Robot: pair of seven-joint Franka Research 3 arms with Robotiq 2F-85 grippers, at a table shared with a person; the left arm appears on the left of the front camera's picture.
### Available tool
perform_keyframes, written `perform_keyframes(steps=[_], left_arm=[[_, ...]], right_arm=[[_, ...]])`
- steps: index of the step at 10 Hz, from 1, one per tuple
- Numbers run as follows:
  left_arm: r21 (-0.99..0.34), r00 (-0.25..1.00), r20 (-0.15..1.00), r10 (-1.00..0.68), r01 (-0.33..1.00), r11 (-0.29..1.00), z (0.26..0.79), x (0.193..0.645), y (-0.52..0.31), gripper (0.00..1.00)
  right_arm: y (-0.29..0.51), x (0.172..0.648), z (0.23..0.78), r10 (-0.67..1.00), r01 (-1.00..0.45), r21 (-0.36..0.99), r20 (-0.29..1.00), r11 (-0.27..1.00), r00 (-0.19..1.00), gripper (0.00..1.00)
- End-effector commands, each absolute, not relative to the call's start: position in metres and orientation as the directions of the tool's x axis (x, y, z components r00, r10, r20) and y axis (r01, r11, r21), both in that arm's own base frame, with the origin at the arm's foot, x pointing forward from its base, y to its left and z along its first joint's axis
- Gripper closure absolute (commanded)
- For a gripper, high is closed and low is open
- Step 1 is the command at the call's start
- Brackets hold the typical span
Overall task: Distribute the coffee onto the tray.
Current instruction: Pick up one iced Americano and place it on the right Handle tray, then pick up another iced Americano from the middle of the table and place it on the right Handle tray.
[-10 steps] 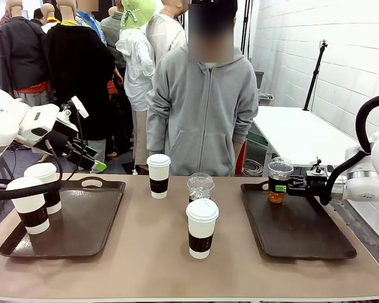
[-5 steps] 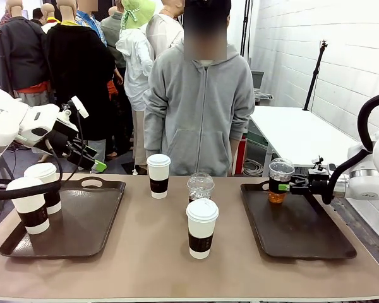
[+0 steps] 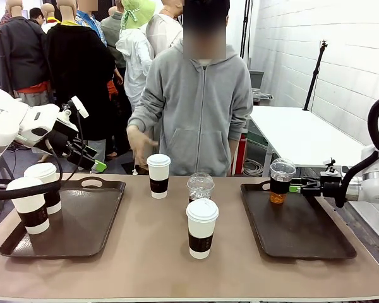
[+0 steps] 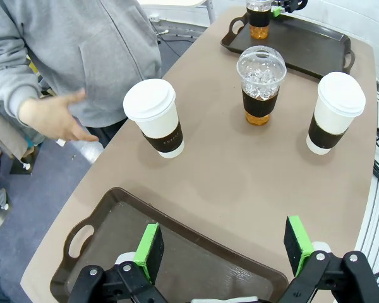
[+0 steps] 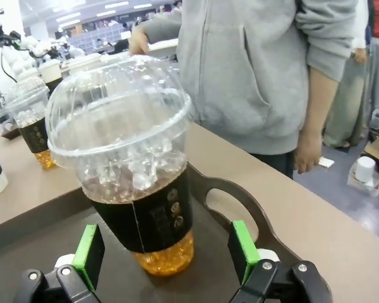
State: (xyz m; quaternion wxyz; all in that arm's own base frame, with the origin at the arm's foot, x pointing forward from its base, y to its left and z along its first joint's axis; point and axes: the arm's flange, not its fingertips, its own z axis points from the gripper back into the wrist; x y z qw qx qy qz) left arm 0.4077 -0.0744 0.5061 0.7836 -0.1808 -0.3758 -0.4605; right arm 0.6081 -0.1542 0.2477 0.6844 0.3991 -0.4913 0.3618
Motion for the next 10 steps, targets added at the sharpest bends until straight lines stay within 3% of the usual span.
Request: perform_keyframes(steps=[1, 10], left_arm=[[0.071, 0.268, 0.769, -0.580, 0.867, 0.494, 0.503, 0.411, -0.073, 0.00], [0.071, 0.268, 0.769, -0.580, 0.867, 0.494, 0.503, 0.411, -0.073, 0.00]], right_arm=[[-0.157, 0.598, 0.254, 0.060, -0.865, 0.217, 0.960, 0.453, 0.273, 0.00], [-0.171, 0.599, 0.249, 0.089, -0.870, 0.209, 0.957, 0.447, 0.275, 0.00]])
